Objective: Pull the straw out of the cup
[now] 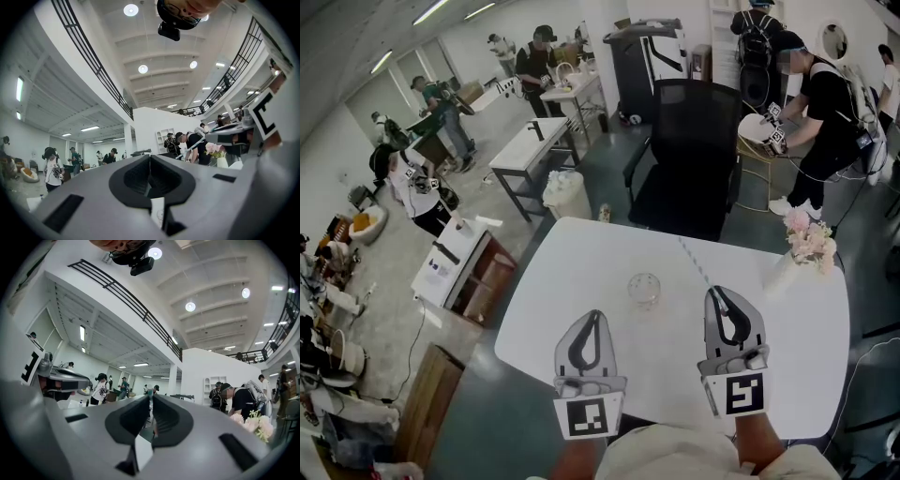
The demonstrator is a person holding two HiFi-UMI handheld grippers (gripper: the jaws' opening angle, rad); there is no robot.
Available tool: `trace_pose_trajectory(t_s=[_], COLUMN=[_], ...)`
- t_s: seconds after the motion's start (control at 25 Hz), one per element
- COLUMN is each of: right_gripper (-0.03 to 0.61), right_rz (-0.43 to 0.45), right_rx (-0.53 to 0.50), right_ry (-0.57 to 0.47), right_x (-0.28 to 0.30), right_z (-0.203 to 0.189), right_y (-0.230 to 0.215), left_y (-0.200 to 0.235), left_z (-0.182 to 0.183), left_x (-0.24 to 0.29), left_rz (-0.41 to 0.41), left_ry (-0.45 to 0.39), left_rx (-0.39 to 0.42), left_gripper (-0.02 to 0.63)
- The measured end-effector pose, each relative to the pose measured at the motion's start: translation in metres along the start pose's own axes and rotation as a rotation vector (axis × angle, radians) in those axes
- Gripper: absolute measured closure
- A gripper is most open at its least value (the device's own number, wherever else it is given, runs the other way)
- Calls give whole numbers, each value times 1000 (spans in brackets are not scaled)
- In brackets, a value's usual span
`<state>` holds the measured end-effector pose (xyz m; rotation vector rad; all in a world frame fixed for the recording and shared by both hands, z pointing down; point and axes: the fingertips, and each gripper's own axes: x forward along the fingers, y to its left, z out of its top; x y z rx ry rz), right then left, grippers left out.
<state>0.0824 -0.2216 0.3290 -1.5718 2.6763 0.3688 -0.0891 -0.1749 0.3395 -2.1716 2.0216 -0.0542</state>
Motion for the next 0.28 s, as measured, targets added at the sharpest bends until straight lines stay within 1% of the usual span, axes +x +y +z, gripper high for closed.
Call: trace_pose_trajectory(t_s=[0.28], right_gripper=[557], right_rz=[-2], right_rx=[-7], right_ry=[12], right_x=[1], right_z=[-1], right_y=[0], left_y=[1], left_z=[1], left_x=[1], left_rz=[-3], left_ry=[1], left_rx=[-1], left_gripper=[607])
